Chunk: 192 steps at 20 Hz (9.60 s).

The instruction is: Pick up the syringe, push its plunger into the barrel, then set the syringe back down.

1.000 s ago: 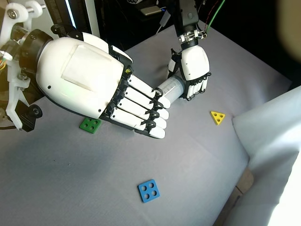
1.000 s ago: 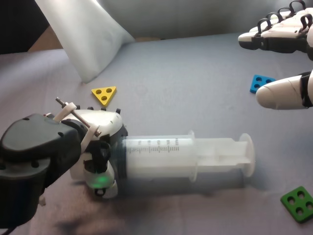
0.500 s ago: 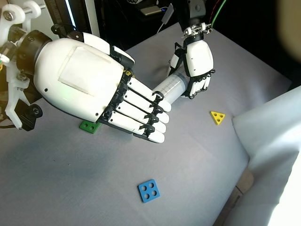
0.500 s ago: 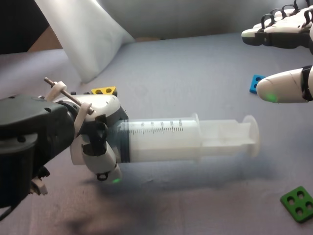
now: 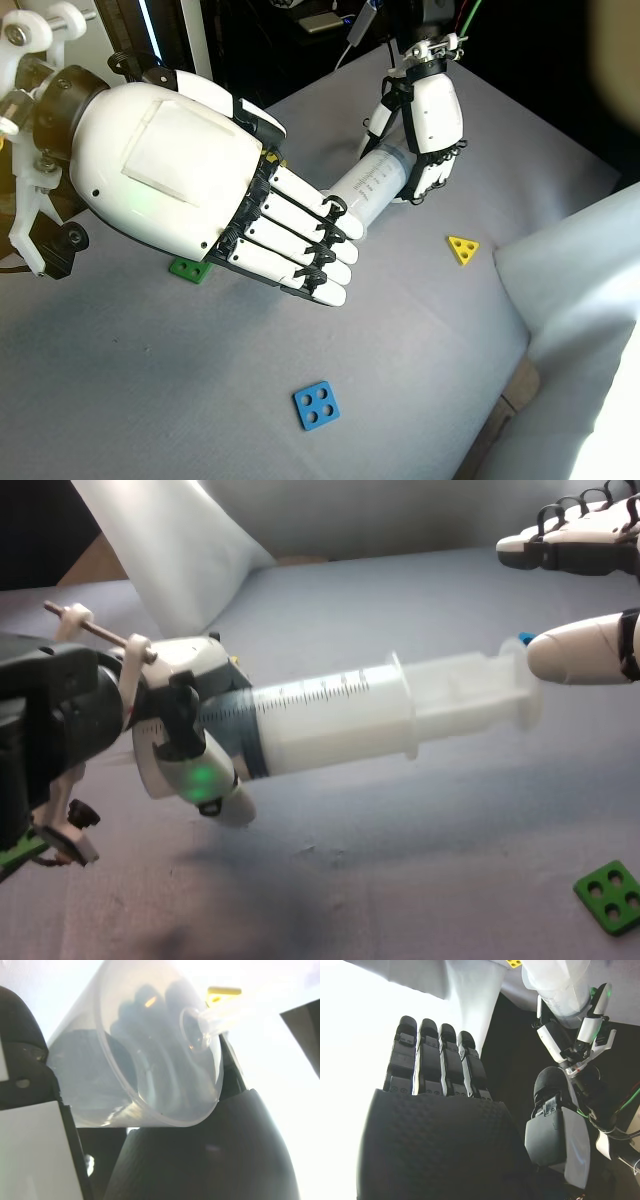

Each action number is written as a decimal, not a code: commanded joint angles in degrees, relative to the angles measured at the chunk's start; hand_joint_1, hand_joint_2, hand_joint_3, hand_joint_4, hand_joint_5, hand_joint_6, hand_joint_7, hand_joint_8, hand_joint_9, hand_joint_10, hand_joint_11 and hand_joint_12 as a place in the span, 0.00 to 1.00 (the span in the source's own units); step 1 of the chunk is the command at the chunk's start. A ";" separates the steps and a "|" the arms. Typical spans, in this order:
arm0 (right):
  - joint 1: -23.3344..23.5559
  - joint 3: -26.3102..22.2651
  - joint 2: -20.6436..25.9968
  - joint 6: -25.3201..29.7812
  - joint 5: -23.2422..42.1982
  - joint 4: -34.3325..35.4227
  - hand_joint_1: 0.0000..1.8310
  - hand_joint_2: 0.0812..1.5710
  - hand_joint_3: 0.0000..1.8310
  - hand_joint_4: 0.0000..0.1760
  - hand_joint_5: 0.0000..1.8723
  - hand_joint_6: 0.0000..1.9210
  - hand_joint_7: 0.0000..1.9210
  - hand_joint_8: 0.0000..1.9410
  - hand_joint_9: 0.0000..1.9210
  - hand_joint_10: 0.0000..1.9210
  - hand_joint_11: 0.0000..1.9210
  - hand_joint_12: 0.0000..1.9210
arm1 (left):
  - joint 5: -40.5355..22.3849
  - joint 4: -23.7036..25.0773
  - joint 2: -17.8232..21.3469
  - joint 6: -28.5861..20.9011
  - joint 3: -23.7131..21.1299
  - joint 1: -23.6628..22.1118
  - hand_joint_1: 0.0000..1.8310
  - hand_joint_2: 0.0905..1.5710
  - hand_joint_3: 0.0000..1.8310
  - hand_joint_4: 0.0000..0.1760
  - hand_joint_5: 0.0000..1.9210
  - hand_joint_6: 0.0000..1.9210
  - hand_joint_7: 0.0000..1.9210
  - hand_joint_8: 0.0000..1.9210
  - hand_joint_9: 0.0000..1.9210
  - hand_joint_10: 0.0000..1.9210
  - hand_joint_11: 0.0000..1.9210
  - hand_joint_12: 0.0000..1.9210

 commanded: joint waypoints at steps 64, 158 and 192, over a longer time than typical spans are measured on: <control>-2.72 -8.20 10.01 18.30 -1.27 21.11 0.10 0.48 0.01 0.00 0.00 0.00 0.00 0.00 0.00 0.00 0.00 0.00 | 14.20 -1.13 5.79 -8.04 -2.28 -2.00 0.81 0.69 0.00 0.00 0.50 0.45 0.51 0.49 0.48 0.59 0.33 0.84; -0.52 -11.72 -10.63 11.60 2.16 24.21 0.14 0.49 0.00 0.00 0.00 0.00 0.00 0.00 0.00 0.00 0.00 0.00 | 13.65 -0.64 5.40 -7.96 -3.11 -2.82 0.81 0.70 0.00 0.00 0.51 0.44 0.49 0.51 0.47 0.63 0.31 0.85; -0.55 -9.48 -2.11 8.36 1.91 24.21 0.13 0.49 0.00 0.00 0.00 0.00 0.00 0.00 0.00 0.00 0.00 0.00 | 13.65 2.57 4.85 -6.63 -3.21 -2.14 0.81 0.71 0.00 0.00 0.51 0.44 0.48 0.54 0.45 0.65 0.31 0.86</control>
